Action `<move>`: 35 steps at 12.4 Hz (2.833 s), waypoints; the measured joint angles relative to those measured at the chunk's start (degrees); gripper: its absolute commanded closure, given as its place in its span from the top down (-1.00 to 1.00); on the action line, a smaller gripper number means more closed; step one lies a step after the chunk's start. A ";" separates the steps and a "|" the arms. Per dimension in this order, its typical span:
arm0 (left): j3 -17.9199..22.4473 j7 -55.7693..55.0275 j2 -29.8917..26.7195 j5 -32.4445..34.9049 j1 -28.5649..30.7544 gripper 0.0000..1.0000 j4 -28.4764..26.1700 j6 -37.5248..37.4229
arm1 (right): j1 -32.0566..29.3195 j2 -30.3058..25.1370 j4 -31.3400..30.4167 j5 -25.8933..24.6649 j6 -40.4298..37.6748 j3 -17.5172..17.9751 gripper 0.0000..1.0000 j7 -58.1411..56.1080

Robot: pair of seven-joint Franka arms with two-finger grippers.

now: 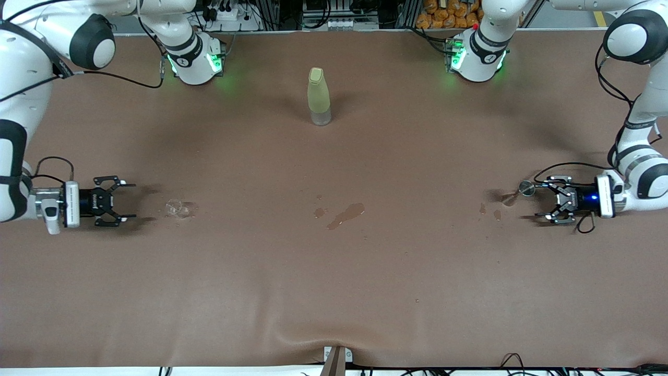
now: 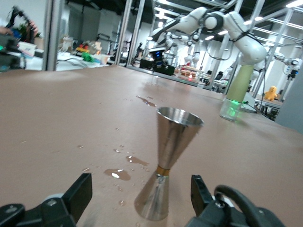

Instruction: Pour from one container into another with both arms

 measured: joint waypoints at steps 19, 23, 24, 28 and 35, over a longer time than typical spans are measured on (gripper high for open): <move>-1.55 -78.80 -27.19 11.10 -16.04 1.00 7.99 8.23 | 18.91 -40.81 0.74 -33.91 -3.09 -6.86 1.00 79.63; -1.77 -94.73 -30.72 21.43 -21.61 1.00 7.99 12.81 | 23.30 -44.76 0.85 -37.73 -3.74 -6.23 1.00 90.77; -1.77 -100.39 -31.77 22.71 -22.87 1.00 7.99 13.76 | 23.91 -45.15 1.45 -38.54 -4.46 -5.77 1.00 93.14; -1.88 -115.37 -36.00 35.05 -27.04 1.00 7.99 14.75 | 23.43 -46.02 3.91 -41.80 -5.87 0.80 1.00 102.75; -1.36 -130.40 -43.54 44.24 -32.58 1.00 7.19 12.97 | 15.23 -49.42 4.08 -48.92 -6.23 16.21 1.00 116.37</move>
